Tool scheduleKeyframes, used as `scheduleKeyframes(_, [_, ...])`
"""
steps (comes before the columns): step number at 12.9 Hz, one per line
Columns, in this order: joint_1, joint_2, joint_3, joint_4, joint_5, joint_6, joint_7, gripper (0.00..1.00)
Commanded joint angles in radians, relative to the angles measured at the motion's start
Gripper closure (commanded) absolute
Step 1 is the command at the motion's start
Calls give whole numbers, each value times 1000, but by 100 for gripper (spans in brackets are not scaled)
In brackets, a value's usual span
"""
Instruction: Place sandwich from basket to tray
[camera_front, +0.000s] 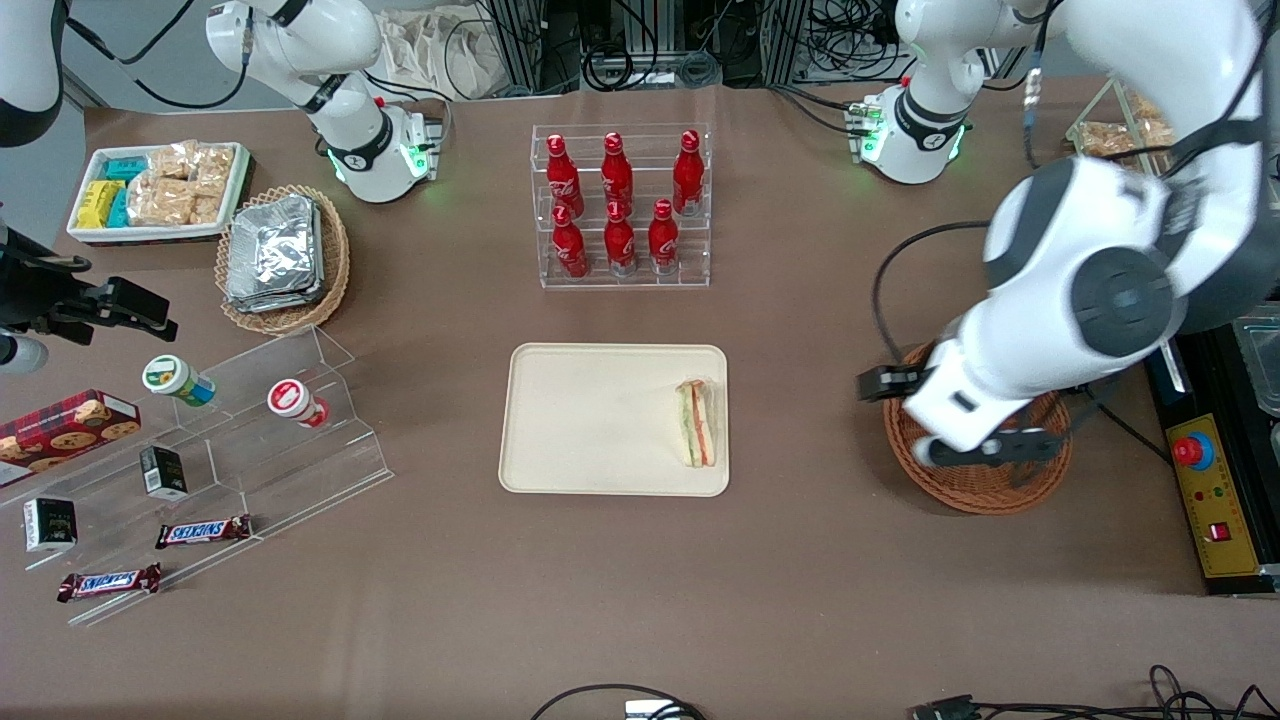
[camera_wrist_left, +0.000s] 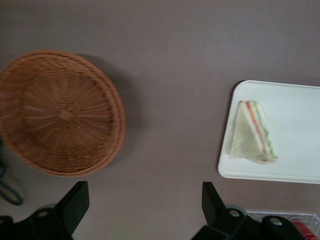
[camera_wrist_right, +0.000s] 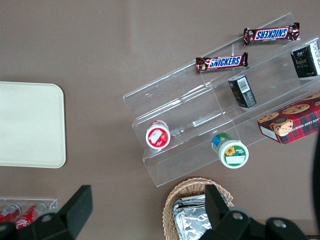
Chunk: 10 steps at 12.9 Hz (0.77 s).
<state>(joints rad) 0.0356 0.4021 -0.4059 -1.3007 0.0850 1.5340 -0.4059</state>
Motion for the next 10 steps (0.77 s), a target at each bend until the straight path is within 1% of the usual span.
scheduleKeyframes(1, [116,-109,-4,-83,-8,-20,131,0])
scheduleKeyframes(4, [242,-205,-2,-164,-10,-34,304,0])
scheduleKeyframes(6, [305,-236,-2,-193,-8,-35,399,0])
scheduleKeyframes(8, [348,-249,-2,-195,-8,-87,427,0])
scheduleKeyframes(10, [351,-253,-2,-201,-10,-112,427,0])
